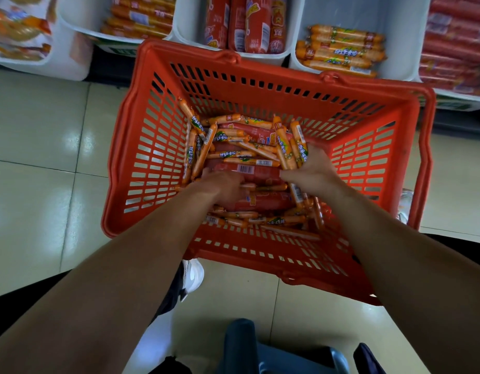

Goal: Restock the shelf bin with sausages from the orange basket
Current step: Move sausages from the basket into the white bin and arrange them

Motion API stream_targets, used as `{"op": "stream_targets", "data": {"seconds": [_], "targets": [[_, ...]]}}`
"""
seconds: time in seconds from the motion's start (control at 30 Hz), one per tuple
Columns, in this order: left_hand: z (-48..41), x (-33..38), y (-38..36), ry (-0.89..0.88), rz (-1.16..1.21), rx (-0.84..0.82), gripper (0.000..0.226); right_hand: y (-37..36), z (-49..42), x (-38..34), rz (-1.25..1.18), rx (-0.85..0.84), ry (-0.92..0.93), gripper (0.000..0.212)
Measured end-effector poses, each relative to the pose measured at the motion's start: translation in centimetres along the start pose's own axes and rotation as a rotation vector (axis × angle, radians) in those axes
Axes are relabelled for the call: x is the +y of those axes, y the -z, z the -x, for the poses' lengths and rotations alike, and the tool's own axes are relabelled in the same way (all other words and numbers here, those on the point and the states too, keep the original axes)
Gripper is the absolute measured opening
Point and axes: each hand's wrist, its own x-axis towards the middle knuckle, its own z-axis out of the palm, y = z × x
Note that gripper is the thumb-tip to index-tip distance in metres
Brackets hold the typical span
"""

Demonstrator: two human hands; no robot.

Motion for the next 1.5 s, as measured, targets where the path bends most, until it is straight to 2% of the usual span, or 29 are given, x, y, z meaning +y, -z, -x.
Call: {"op": "stream_targets", "data": {"seconds": [0.17,0.37,0.67,0.83,0.87,0.93,0.97,1.1,1.17,1.23,1.37,1.5], "targets": [[1.6,-0.2,0.4,-0.013,0.026,-0.072,0.048,0.2,0.5,-1.4,0.048,-0.015,0.066,0.048],[2.4,-1.0,-0.2,0.005,0.019,-0.014,0.046,0.9,0.7,-2.0,0.059,-0.042,0.072,0.043],[6.5,-1.9,5.0,0.064,0.198,0.278,0.031,3.1,2.8,-4.8,0.144,-0.112,0.132,0.035],[11.3,-2.1,10.4,0.032,0.304,0.400,0.022,5.8,6.1,-8.7,0.162,-0.096,0.222,0.046],[12.6,-1.9,11.5,0.011,0.287,0.437,0.020,6.6,6.7,-9.6,0.164,-0.093,0.248,0.051],[14.9,-1.5,13.6,-0.031,0.273,0.501,0.017,8.6,7.8,-11.6,0.177,-0.062,0.285,0.075],[15.9,-1.2,14.6,-0.048,0.274,0.524,0.015,9.7,8.3,-12.7,0.210,-0.020,0.297,0.078],[18.7,-0.1,18.3,-0.069,0.230,0.571,0.019,15.0,9.7,-17.0,0.237,0.127,0.377,0.068],[19.5,0.6,19.7,-0.089,0.179,0.564,0.019,17.7,9.9,-18.7,0.223,0.154,0.400,0.043],[19.5,1.2,20.6,-0.118,0.163,0.560,0.017,19.8,9.4,-19.9,0.219,0.159,0.417,0.030],[17.7,1.8,21.1,-0.164,0.236,0.544,0.014,21.9,5.9,-20.8,0.206,0.155,0.430,0.026],[14.2,1.8,21.7,-0.164,0.332,0.539,0.010,22.1,1.0,-20.5,0.214,0.154,0.447,0.032]]}}
